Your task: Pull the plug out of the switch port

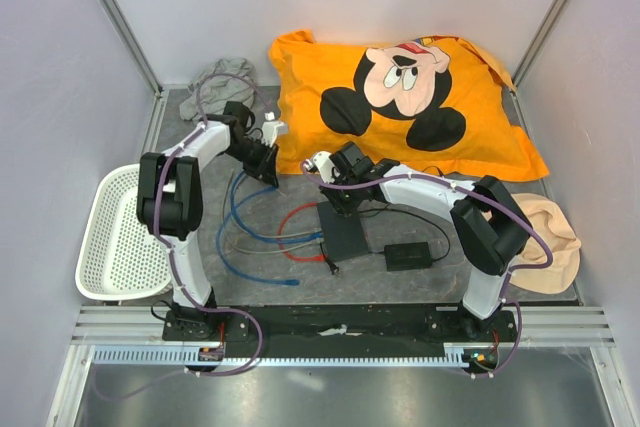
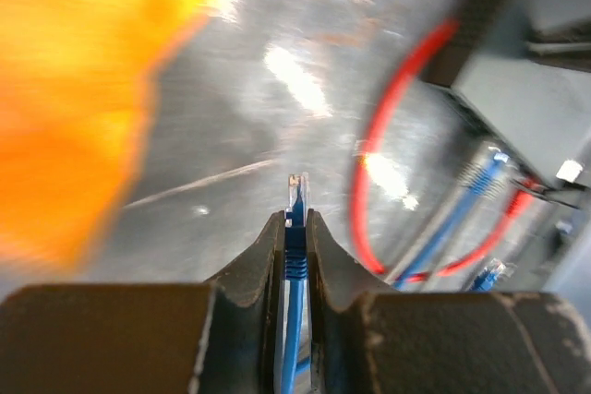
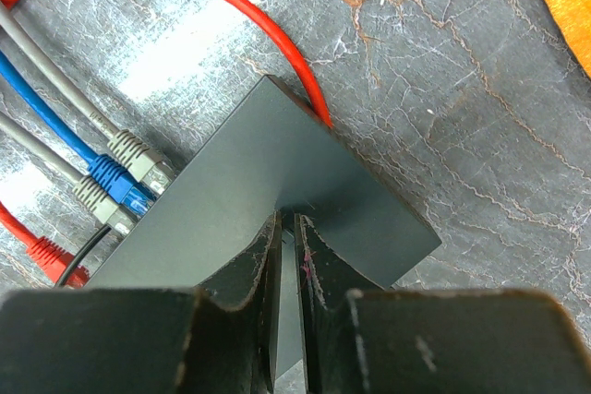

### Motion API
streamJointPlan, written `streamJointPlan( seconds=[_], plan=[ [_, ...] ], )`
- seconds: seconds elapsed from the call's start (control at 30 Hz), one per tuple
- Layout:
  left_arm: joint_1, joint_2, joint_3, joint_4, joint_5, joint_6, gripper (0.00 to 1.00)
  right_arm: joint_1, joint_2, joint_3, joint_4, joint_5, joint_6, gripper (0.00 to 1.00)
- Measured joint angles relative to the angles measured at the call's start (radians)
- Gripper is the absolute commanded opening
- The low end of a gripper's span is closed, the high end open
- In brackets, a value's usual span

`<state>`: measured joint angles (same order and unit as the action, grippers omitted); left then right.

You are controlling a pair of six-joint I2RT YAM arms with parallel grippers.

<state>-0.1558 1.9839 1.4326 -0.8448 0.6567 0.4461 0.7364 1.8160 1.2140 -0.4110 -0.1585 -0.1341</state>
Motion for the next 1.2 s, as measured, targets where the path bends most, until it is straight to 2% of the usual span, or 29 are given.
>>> streamJointPlan(
  seconds=[0.2,0.6,0.63,0.7,0.73,0.9,0.93,1.17,1.2],
  plan=[
    [0.036,-0.004,0.121,0.0,-0.125,0.013,0.02,0.0,0.0,0.0,0.0,0.0,0.0,0.19],
    [0.078,0.056,0.286,0.021,-0.238,-0.008,0.03,0.001,-0.004,-0.007,0.007,0.002,0.0,0.19],
    [0.081,0.065,0.292,0.023,-0.245,-0.015,0.1,0.001,-0.004,-0.008,0.008,0.002,0.0,0.19],
    [0.085,0.083,0.302,0.026,-0.264,-0.034,0.16,0.001,-0.004,-0.008,0.008,0.002,0.0,0.19],
    [0.087,0.091,0.304,0.029,-0.269,-0.043,0.27,0.001,-0.004,-0.008,0.008,0.002,0.0,0.19],
    [0.089,0.104,0.306,0.03,-0.291,-0.087,0.4,0.002,-0.004,-0.007,0.008,0.002,0.0,0.2],
    [0.089,0.104,0.308,0.03,-0.292,-0.098,0.47,0.002,-0.004,-0.007,0.008,0.002,0.0,0.2],
    [0.089,0.102,0.348,0.019,-0.219,-0.172,0.52,0.002,-0.004,-0.007,0.008,0.002,0.0,0.2],
    [0.089,0.098,0.351,0.019,-0.188,-0.182,0.56,0.002,-0.004,-0.008,0.008,0.002,0.0,0.2]
  ],
)
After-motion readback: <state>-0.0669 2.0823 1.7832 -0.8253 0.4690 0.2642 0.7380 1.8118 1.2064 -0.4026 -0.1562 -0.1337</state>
